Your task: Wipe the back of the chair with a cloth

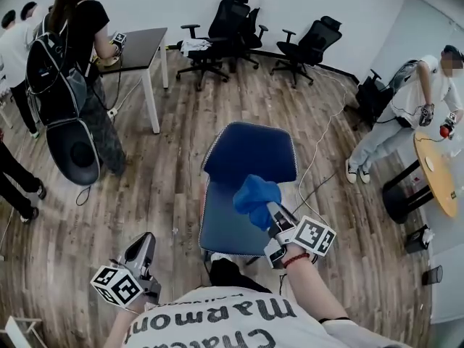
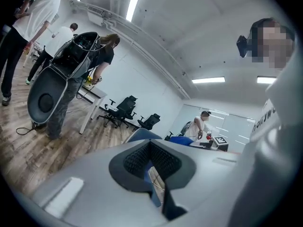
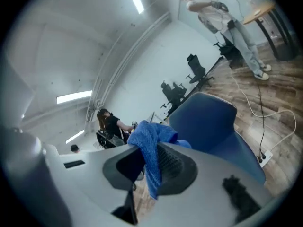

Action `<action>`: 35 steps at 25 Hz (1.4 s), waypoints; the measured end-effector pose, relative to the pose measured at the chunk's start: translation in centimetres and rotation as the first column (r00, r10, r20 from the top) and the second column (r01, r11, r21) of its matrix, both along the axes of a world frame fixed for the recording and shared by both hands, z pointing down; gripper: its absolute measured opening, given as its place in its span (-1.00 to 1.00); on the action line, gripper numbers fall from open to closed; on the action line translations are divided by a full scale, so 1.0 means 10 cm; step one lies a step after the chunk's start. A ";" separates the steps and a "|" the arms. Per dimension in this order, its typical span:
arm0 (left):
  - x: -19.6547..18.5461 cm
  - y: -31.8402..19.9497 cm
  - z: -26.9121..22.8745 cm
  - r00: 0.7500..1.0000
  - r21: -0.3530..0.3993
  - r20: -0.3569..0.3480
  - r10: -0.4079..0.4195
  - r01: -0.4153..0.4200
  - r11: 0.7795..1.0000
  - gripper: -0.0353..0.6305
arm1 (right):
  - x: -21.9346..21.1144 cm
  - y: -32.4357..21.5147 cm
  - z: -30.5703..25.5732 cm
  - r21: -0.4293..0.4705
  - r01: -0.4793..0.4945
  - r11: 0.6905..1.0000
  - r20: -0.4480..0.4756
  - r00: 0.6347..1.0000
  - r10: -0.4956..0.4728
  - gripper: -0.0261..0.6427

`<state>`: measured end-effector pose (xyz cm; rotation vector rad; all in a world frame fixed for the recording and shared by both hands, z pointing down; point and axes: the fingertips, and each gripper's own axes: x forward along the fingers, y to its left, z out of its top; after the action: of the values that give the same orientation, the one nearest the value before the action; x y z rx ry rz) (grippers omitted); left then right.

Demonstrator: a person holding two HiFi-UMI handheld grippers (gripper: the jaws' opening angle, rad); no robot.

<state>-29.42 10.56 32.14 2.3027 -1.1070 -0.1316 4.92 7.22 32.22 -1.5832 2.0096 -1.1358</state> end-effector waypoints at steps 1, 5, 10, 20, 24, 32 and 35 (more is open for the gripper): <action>0.05 0.01 -0.03 1.000 0.002 -0.009 0.010 -0.010 1.000 -0.87 | -0.14 0.03 0.03 -0.008 0.038 0.999 -0.038 0.999 -0.038 -0.70; 0.20 0.05 -0.12 0.998 0.009 -0.034 0.055 -0.055 0.998 -0.87 | -0.63 0.11 0.19 -0.061 0.160 0.985 -0.110 0.980 -0.166 -0.70; 0.28 0.04 -0.11 0.993 0.055 0.051 0.104 -0.106 0.993 -0.87 | -1.06 0.11 0.27 -0.083 0.273 0.958 -0.162 0.945 -0.283 -0.70; 0.24 0.04 -0.03 0.988 0.038 0.094 0.123 -0.126 0.991 -0.87 | -1.44 0.11 0.29 -0.083 0.395 0.915 -0.158 0.901 -0.403 -0.71; 0.09 0.11 0.01 0.989 0.038 0.096 0.111 -0.116 0.993 -0.87 | -1.55 0.20 0.33 -0.088 0.410 0.908 -0.164 0.893 -0.419 -0.71; -0.06 0.11 0.01 0.993 0.031 0.087 0.081 -0.084 0.996 -0.87 | -1.58 0.19 0.28 -0.082 0.401 0.912 -0.179 0.895 -0.410 -0.71; -0.11 0.10 0.04 0.993 0.041 0.083 0.086 -0.089 0.995 -0.87 | -1.63 0.19 0.29 -0.083 0.401 0.912 -0.182 0.894 -0.409 -0.71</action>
<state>-30.52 11.55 32.57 2.4111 -1.0502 -0.0299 -11.36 9.10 35.13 -1.3748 2.5507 -1.2086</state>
